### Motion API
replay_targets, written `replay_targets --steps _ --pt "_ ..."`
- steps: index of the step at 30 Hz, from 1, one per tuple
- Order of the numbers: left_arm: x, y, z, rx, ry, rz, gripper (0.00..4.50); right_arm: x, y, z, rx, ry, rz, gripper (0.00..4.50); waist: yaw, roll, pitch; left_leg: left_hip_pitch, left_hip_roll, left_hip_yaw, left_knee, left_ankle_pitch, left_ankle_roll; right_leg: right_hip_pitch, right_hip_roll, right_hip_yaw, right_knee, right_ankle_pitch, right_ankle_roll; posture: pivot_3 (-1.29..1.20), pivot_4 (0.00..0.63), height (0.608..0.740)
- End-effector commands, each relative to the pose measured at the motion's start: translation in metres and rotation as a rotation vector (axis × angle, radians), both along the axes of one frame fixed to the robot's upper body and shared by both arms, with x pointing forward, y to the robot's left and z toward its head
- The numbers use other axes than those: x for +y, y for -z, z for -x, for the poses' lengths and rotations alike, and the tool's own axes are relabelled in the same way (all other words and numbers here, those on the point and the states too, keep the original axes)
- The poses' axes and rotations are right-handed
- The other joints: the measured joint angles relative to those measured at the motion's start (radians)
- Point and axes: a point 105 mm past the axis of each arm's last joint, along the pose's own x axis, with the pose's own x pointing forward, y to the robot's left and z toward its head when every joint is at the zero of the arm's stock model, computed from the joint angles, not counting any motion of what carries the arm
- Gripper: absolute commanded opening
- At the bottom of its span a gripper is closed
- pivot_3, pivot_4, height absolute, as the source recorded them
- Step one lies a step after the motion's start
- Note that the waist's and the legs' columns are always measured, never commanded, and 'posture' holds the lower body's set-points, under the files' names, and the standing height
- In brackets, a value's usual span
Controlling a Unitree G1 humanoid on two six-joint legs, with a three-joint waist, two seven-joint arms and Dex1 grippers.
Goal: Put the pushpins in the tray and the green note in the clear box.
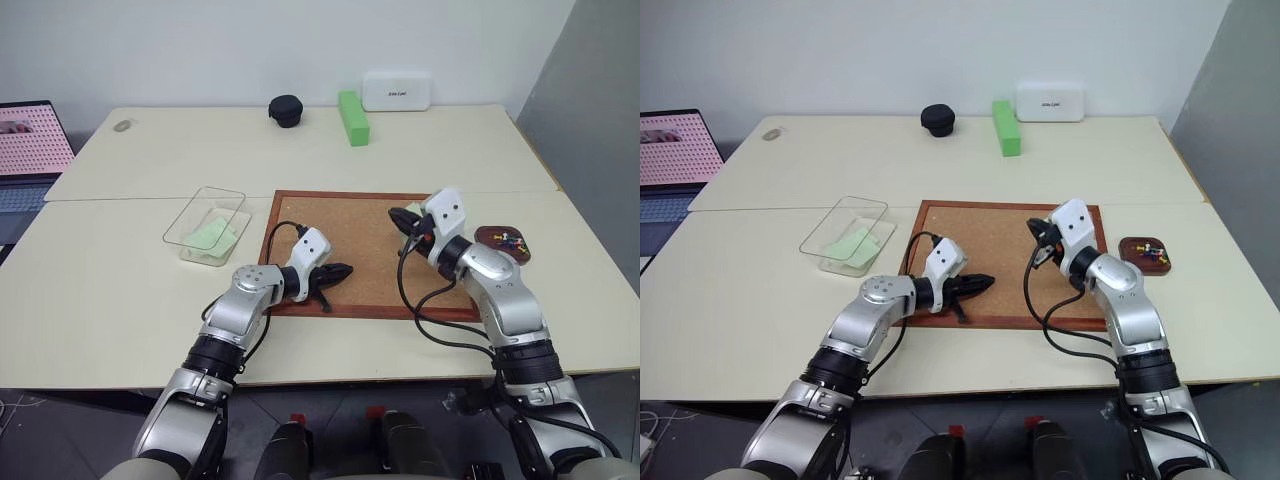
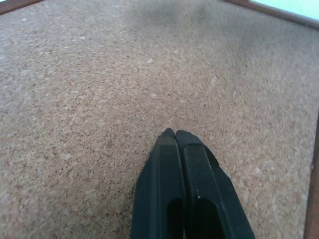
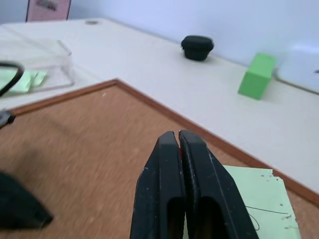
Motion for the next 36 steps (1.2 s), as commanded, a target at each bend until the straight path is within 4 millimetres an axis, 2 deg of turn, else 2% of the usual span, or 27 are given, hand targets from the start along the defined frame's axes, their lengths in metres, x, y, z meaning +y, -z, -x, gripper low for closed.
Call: replay_targets --steps 1,6,11,19,30,36 --pt "-0.011 -0.03 0.008 0.019 0.033 0.207 0.74 -0.007 -0.02 -0.006 -0.033 0.06 -0.088 0.0 0.0 0.0 0.0 -0.001 0.0 0.0 0.0 0.0 0.0 0.0 0.0 0.0 0.0 0.0 0.0 0.0 0.15 0.74" --pt "-0.015 -0.055 -0.001 -0.113 -0.054 0.27 1.71 -0.013 -0.039 -0.013 0.028 0.138 -0.34 0.0 0.004 0.0 0.001 -0.002 0.0 -0.001 0.0 0.0 0.0 -0.002 0.0 0.0 0.0 0.002 -0.003 0.0 0.15 0.74" --pt "-0.027 -0.062 -0.001 -0.193 -0.08 0.28 2.71 -0.019 -0.042 -0.016 0.14 0.182 -0.552 0.0 0.007 0.0 0.001 -0.002 0.0 0.0 0.0 0.0 0.0 -0.002 0.0 0.0 0.0 0.003 -0.005 0.0 0.15 0.74" --pt "-0.042 -0.068 -0.007 -0.29 -0.109 0.274 4.36 -0.014 -0.047 -0.013 0.27 0.176 -0.793 0.0 0.008 0.0 0.001 -0.003 0.0 0.0 0.0 0.0 0.0 -0.002 0.0 0.0 0.0 0.003 -0.005 0.0 0.15 0.74" --pt "-0.069 -0.072 -0.022 -0.465 -0.16 0.233 4.44 -0.001 -0.054 -0.005 0.394 0.143 -1.043 0.0 0.009 0.0 0.001 -0.005 0.0 0.0 0.0 0.0 0.0 -0.004 0.0 -0.001 0.0 0.002 -0.004 0.0 0.15 0.74" --pt "-0.079 -0.074 -0.025 -0.484 -0.162 0.253 4.44 0.006 -0.057 0.001 0.424 0.12 -1.084 0.0 0.008 0.0 0.001 -0.007 0.0 -0.001 0.0 0.0 0.0 -0.005 0.0 -0.001 0.0 0.002 -0.003 0.0 0.15 0.74"
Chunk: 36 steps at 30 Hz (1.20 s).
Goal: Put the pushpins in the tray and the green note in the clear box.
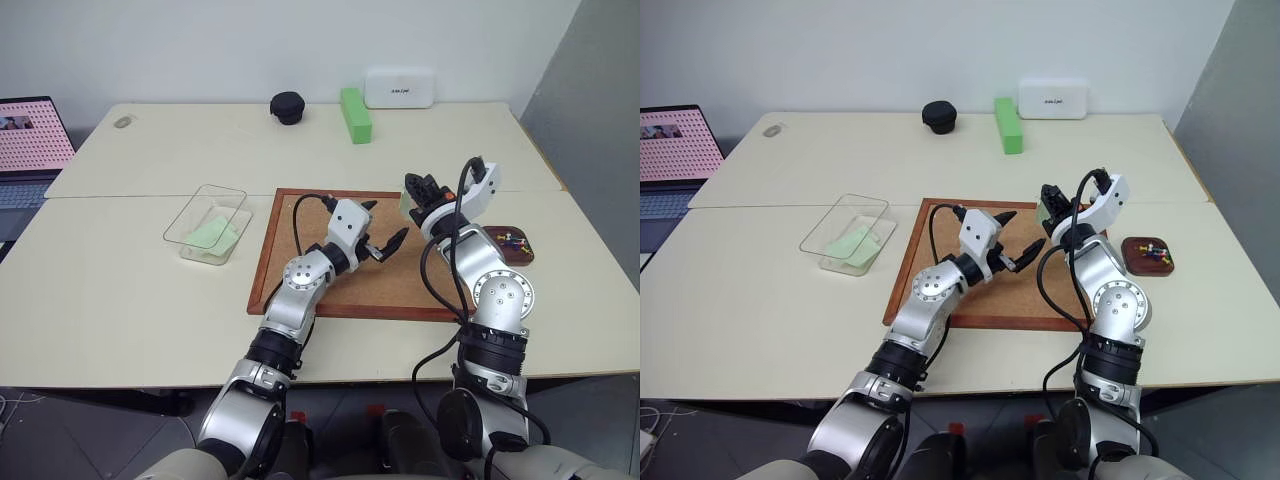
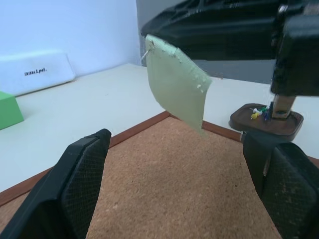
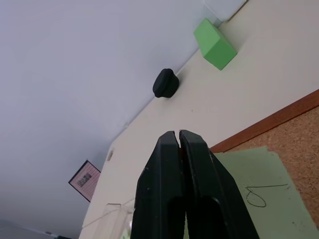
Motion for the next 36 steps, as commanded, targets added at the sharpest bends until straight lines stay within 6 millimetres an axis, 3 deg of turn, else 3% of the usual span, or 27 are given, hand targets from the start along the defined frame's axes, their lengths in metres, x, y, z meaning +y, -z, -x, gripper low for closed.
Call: replay_targets --steps 1,16,23,36 --pt "-0.008 -0.017 0.0 -0.071 0.009 0.023 4.44 0.007 -0.022 0.008 -0.062 -0.025 -0.051 0.0 0.0 0.0 0.0 0.0 0.0 0.0 0.0 0.0 0.0 0.0 0.0 0.0 0.0 -0.001 0.002 0.0 0.15 0.74" --pt "-0.014 -0.036 -0.012 -0.069 -0.042 0.115 4.44 0.016 -0.019 0.014 -0.053 -0.066 -0.065 0.0 -0.002 0.0 0.0 -0.001 0.0 0.0 0.0 0.0 0.0 -0.001 0.0 0.0 0.0 -0.001 0.003 0.0 0.15 0.74" --pt "-0.01 -0.038 -0.016 -0.059 -0.053 0.131 3.25 0.016 -0.022 0.013 -0.066 -0.076 -0.059 0.0 -0.002 0.0 0.0 -0.001 0.0 0.0 0.0 0.0 0.0 -0.001 0.0 -0.001 0.0 -0.002 0.003 0.0 0.15 0.74" --pt "-0.009 -0.032 -0.015 -0.033 -0.038 0.132 0.63 0.014 -0.024 0.011 -0.078 -0.072 -0.042 0.0 -0.002 0.0 0.0 -0.002 0.0 -0.001 0.0 0.0 0.0 -0.001 0.0 -0.001 0.0 -0.002 0.003 0.0 0.15 0.74"
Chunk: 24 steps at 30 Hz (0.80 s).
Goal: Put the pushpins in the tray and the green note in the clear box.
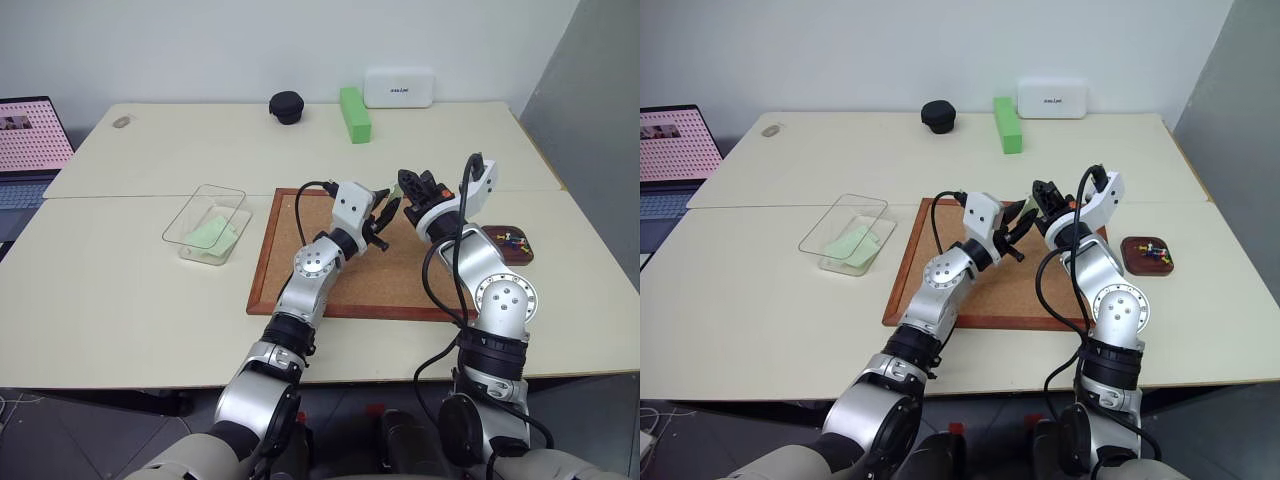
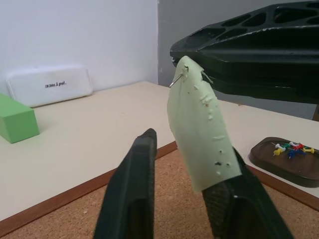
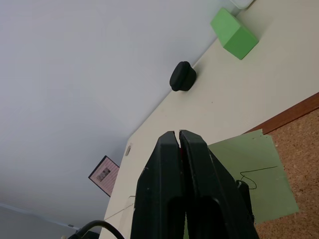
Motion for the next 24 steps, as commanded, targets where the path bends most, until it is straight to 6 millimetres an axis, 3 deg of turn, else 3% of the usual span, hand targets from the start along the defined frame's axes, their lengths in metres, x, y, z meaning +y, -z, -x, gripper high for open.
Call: replay_targets --steps 1,3,24 --pt "-0.002 -0.013 0.001 -0.023 0.016 0.032 0.49 0.003 -0.017 0.003 -0.07 -0.017 -0.01 0.0 0.0 0.0 0.0 0.0 0.0 0.0 0.0 0.0 0.0 0.0 0.0 0.0 0.0 0.0 0.0 0.0 0.15 0.74" --pt "-0.002 -0.012 0.0 -0.01 0.018 0.034 0.04 0.003 -0.017 0.003 -0.071 -0.014 -0.01 0.0 0.0 0.0 0.0 0.0 0.0 0.0 0.0 0.0 0.0 0.0 0.0 0.0 0.0 0.0 0.0 0.0 0.15 0.74" --pt "0.01 -0.01 -0.012 0.139 -0.035 0.138 0.04 -0.007 -0.014 0.002 -0.064 0.027 -0.006 0.0 0.0 0.0 0.0 -0.001 0.0 0.0 0.0 0.0 0.0 0.0 0.0 0.0 0.0 0.0 0.0 0.0 0.15 0.74"
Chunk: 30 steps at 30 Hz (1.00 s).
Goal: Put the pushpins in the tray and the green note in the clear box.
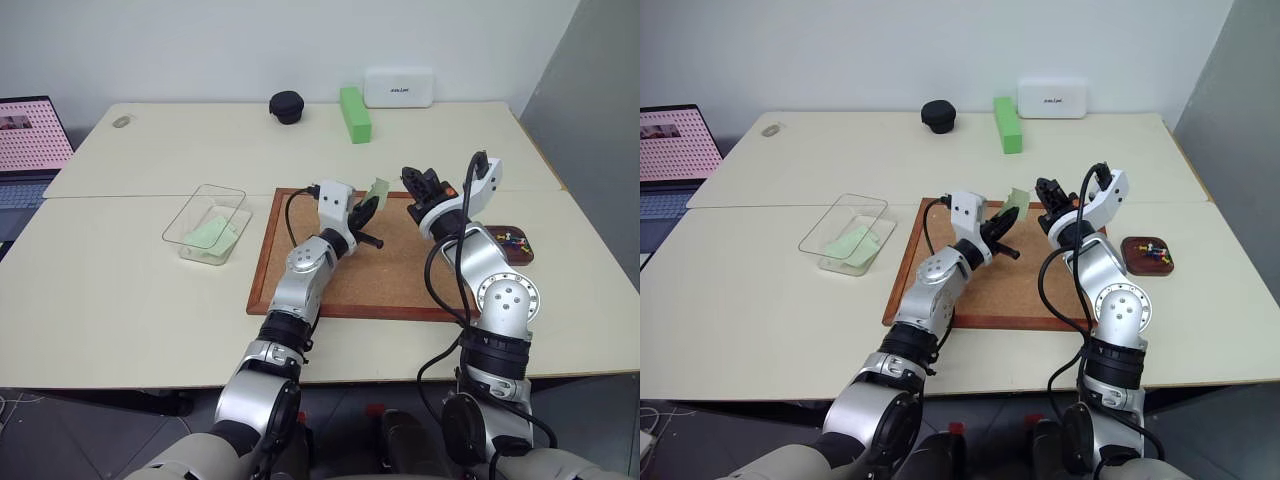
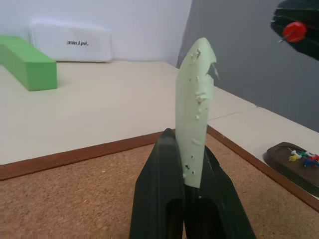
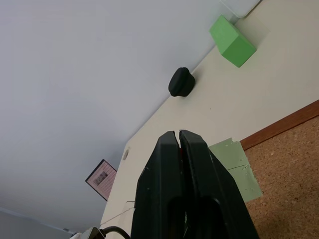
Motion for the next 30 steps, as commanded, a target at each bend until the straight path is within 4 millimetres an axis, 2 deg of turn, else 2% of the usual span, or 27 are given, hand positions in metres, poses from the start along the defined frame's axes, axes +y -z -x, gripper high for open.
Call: replay_targets --steps 1,9,12,14,20,30 --pt "-0.009 -0.022 0.004 -0.061 0.042 0.008 0.04 -0.011 -0.011 0.002 -0.055 0.037 0.019 0.0 0.0 0.0 0.0 0.0 0.0 0.0 0.0 0.0 0.0 0.0 0.0 0.0 0.0 0.0 0.0 0.0 0.15 0.74" --pt "-0.01 -0.011 0.037 -0.125 0.313 -0.213 0.04 -0.082 0.007 0.005 -0.102 0.297 0.608 0.0 0.003 0.0 0.0 -0.001 0.0 0.0 -0.001 0.0 0.0 -0.001 0.0 0.0 -0.001 0.0 0.0 0.0 0.15 0.74" --pt "-0.012 -0.008 0.055 -0.13 0.431 -0.289 0.04 -0.113 0.029 0.01 -0.058 0.385 0.886 0.0 0.001 0.0 0.0 -0.003 0.0 0.001 -0.001 0.0 0.0 -0.004 0.0 0.001 0.0 0.0 0.0 0.0 0.15 0.74" --pt "-0.013 -0.007 0.064 -0.132 0.488 -0.332 0.04 -0.13 0.04 0.013 -0.012 0.427 0.938 0.0 0.0 0.0 0.0 -0.004 0.0 0.001 0.0 0.0 0.0 -0.004 0.0 0.001 0.0 0.0 0.0 0.0 0.15 0.74" --pt "-0.019 -0.008 0.072 -0.118 0.564 -0.387 0.04 -0.155 0.055 0.01 0.071 0.487 0.942 0.0 -0.004 0.0 0.0 -0.003 0.0 0.002 0.0 0.0 0.0 -0.004 0.0 0.002 0.0 0.0 0.0 0.0 0.15 0.74" --pt "-0.022 -0.005 0.082 -0.089 0.626 -0.407 0.04 -0.172 0.066 -0.003 0.111 0.485 1.042 0.0 -0.002 0.0 0.0 -0.003 0.0 0.002 0.001 0.0 0.0 -0.004 0.0 0.002 0.0 0.0 0.0 0.0 0.15 0.74"
